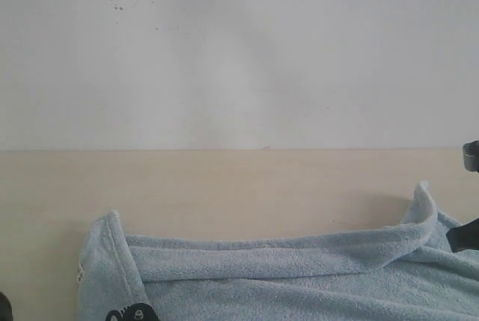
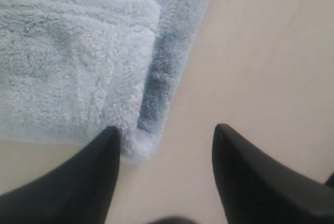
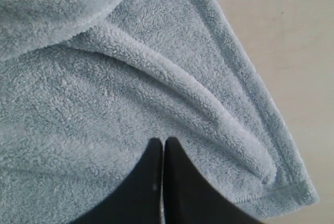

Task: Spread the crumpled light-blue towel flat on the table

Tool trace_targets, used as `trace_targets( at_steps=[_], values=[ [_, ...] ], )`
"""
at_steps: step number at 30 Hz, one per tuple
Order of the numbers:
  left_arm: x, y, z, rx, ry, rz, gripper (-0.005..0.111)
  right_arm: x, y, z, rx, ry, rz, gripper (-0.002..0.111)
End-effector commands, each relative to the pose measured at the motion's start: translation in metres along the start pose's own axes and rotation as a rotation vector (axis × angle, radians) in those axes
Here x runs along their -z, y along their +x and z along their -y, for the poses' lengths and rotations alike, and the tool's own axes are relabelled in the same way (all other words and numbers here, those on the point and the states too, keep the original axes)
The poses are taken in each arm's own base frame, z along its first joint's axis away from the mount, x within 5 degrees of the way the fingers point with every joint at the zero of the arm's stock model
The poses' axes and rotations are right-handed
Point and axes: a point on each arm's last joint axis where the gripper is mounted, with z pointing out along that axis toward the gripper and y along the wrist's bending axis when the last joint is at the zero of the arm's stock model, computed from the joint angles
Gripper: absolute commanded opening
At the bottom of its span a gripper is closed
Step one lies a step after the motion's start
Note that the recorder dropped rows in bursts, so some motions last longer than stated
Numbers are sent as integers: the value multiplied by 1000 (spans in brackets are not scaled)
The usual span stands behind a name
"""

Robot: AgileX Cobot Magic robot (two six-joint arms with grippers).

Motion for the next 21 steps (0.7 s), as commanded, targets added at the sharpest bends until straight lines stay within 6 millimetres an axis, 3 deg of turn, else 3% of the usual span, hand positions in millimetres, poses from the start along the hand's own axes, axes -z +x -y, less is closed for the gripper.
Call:
trace_targets(
  at_steps=[1, 8, 10, 13, 21],
  values=[
    [-7, -2, -3, -6, -57, -2, 52, 2, 0, -1, 10, -7, 5, 0],
    [-23, -7, -3, -32, -78, 8, 47, 2, 0, -1, 8, -10, 4, 0],
    [-27, -7, -5, -32, -95, -2, 35, 2, 0, -1, 8, -11, 4, 0],
    [-27, -5, -8, -37, -139, -23, 7, 2, 1, -2, 12, -21, -1, 0],
    [-8, 8, -24, 59, -294, -122, 4, 2, 2, -2, 22, -21, -14, 0]
  ],
)
